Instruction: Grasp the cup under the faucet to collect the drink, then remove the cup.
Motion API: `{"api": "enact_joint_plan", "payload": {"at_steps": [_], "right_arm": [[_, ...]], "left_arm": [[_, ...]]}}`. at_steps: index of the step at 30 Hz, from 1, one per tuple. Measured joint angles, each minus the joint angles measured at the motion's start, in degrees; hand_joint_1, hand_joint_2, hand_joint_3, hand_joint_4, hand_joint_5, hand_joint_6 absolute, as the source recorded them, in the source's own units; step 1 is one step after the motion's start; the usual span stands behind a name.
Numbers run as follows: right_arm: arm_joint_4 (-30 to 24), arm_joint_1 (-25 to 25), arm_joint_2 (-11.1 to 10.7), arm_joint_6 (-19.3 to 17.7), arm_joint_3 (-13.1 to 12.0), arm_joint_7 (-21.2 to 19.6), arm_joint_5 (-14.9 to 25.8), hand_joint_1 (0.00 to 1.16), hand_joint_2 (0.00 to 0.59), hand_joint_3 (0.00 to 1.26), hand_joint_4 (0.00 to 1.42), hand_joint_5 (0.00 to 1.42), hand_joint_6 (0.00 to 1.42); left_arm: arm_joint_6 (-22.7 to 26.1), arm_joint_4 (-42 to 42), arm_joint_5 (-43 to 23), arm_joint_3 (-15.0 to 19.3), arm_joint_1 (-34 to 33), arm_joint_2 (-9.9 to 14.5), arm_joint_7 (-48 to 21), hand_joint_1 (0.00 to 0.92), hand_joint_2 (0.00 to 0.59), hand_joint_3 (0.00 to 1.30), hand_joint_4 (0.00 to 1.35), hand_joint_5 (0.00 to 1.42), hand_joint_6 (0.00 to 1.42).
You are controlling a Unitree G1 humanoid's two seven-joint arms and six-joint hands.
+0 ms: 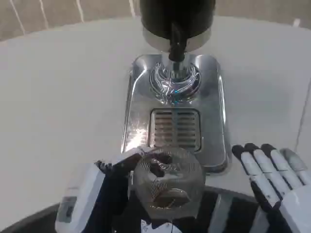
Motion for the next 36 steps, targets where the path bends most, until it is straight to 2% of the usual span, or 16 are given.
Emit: {"api": "enact_joint_plan", "payload": {"at_steps": [5,11,19,25,34,36], "right_arm": [[-0.02,0.47,-0.45,-1.35,0.09,-1.57,-1.09,0.44,0.372,0.0,0.0,0.0,0.0],[-0.01,0.77,-1.8,-1.62,0.06,-1.5,-1.05,0.44,0.374,0.0,0.0,0.0,0.0],[-0.07,1.71,-1.69,-1.25,-0.23,-1.5,-0.46,0.43,0.372,0.0,0.0,0.0,0.0],[-0.49,2.09,0.97,1.59,0.01,-0.87,-0.47,0.43,0.374,0.0,0.0,0.0,0.0],[-1.21,2.26,2.79,3.37,1.92,0.5,-1.49,0.46,0.381,0.0,0.0,0.0,0.0],[-1.65,2.53,3.11,3.76,2.02,0.73,-1.65,0.43,0.376,0.0,0.0,0.0,0.0]], "left_arm": [[0.0,-0.02,-0.04,0.11,0.06,-0.45,-0.6,0.722,0.052,1.17,1.35,1.42,1.42],[0.0,0.02,-0.26,0.5,-0.55,-0.57,-1.43,0.722,0.052,1.17,1.35,1.42,1.42],[0.05,1.09,-0.16,0.65,-2.49,-1.39,-1.77,0.722,0.053,1.17,1.35,1.42,1.42],[1.32,8.83,0.07,1.46,-10.32,-2.38,-1.37,0.723,0.053,1.17,1.35,1.42,1.42],[1.63,22.37,3.1,0.04,-23.14,-2.82,2.06,0.723,0.053,1.17,1.35,1.42,1.42],[1.61,24.91,4.13,-0.07,-25.53,-2.65,3.18,0.723,0.054,1.17,1.35,1.42,1.42]]}}
